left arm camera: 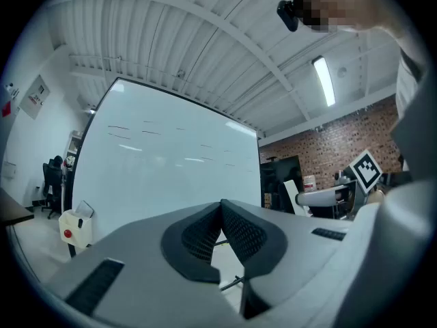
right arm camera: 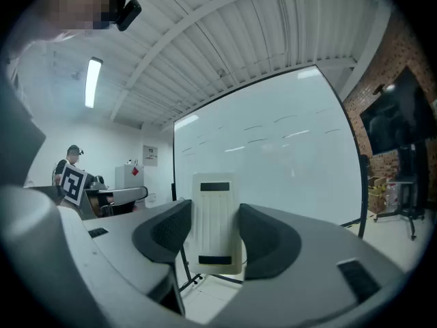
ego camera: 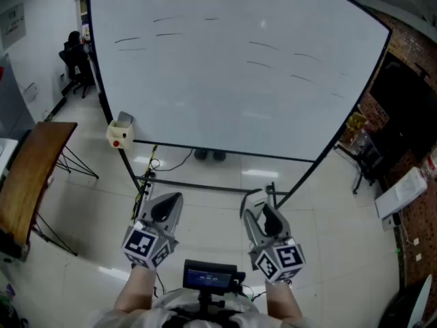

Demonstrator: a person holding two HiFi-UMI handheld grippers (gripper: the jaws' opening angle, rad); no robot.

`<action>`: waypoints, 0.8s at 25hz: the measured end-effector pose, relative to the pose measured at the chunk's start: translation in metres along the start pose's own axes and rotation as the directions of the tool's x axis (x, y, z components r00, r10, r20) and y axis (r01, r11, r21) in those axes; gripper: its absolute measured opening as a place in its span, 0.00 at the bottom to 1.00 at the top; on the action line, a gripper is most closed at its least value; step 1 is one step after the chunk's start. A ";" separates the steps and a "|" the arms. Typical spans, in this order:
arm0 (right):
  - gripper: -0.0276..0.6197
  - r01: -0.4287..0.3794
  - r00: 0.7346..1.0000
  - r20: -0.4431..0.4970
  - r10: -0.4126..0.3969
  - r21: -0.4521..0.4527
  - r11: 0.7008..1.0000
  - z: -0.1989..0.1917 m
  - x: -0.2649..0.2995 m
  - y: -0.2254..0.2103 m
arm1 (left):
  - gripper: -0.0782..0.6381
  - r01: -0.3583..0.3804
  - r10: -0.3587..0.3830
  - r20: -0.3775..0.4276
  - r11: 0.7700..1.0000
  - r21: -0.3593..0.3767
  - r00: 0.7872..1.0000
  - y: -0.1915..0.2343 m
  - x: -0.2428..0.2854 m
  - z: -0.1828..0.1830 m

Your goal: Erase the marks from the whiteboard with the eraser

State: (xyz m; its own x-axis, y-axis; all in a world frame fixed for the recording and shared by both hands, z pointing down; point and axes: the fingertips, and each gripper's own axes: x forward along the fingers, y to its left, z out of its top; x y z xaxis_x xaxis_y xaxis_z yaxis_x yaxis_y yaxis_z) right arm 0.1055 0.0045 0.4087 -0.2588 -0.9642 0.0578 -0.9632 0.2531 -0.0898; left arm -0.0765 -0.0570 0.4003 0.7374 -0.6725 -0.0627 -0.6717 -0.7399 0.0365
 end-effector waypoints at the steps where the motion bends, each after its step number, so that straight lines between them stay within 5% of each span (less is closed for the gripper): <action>1: 0.39 0.004 1.000 -0.005 -0.004 0.000 1.000 -0.001 0.004 0.001 | 0.11 0.001 -0.001 0.001 1.000 -0.002 1.000 0.005 0.000 0.000; 9: 0.39 0.023 1.000 -0.011 -0.023 0.008 1.000 0.000 0.043 -0.015 | 0.11 0.008 -0.008 0.002 1.000 -0.021 1.000 0.038 0.029 -0.006; 20: 0.39 -0.011 0.998 0.066 0.011 -0.013 1.000 0.042 0.139 -0.099 | 0.11 -0.029 0.027 0.043 0.998 0.050 0.999 0.078 0.145 0.016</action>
State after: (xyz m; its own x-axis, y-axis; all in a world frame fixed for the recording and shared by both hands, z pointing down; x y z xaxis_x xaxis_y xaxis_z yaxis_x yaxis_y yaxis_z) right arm 0.1682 -0.1584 0.3839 -0.2645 -0.9644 -0.0086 -0.9613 0.2643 -0.0778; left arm -0.0236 -0.2119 0.3780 0.7154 -0.6908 -0.1048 -0.6954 -0.7185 -0.0118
